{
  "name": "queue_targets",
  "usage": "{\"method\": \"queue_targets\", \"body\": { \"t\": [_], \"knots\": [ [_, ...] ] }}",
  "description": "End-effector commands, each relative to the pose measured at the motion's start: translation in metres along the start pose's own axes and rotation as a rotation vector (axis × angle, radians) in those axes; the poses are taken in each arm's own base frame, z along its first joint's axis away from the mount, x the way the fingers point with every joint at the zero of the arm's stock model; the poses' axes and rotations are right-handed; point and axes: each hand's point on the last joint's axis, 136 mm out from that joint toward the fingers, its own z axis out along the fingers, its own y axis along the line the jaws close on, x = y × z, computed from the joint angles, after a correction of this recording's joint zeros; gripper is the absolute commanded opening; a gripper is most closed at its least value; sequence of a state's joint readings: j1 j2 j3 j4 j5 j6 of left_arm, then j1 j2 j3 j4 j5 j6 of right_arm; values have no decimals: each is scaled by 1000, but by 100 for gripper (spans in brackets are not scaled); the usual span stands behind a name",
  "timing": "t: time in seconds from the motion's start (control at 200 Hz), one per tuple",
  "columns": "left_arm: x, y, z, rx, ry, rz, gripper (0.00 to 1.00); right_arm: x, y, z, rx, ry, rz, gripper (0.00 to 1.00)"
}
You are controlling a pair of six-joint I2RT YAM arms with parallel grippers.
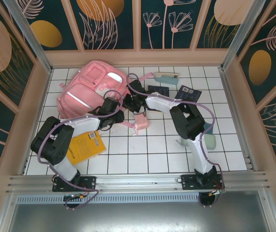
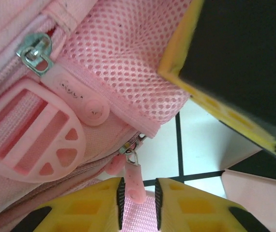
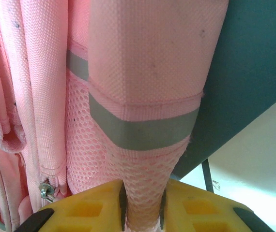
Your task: Pack the student bag
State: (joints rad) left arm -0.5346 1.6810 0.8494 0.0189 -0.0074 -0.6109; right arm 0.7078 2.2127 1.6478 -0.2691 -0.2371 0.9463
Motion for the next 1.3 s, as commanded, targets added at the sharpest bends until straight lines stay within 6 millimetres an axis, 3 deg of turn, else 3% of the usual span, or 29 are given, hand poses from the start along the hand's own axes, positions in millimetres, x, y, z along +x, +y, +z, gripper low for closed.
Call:
{"method": "queue_targets", "body": {
  "t": [0.0,0.145,0.39,0.475,0.595,0.675,0.74,0.791,0.981,1.026,1.296],
  "knots": [
    [-2,-1,5,-9,10,-11,28,1,-2,4,-6,13,14,27],
    [10,2,19,-38,52,2,31,2,-2,4,-8,14,14,27],
    [12,8,29,-103,71,20,31,3,-4,6,-6,20,19,27],
    [15,10,31,-116,81,25,25,3,-3,6,-8,21,20,27],
    [16,12,30,-124,82,26,10,2,-4,6,-6,19,20,26],
    [15,14,26,-137,77,29,0,1,-4,6,-8,20,22,15],
    [12,15,22,-148,68,27,0,-1,-6,6,-6,17,25,10],
    [10,15,18,-148,61,27,0,-1,-8,7,-5,19,30,0],
    [2,15,1,-162,33,30,0,-9,-10,3,-6,-2,36,0],
    [-6,12,-11,-153,3,33,0,-12,-12,1,-2,-14,36,0],
    [4,35,-36,-213,2,45,0,-33,-23,-10,14,-62,44,0]
  ]
}}
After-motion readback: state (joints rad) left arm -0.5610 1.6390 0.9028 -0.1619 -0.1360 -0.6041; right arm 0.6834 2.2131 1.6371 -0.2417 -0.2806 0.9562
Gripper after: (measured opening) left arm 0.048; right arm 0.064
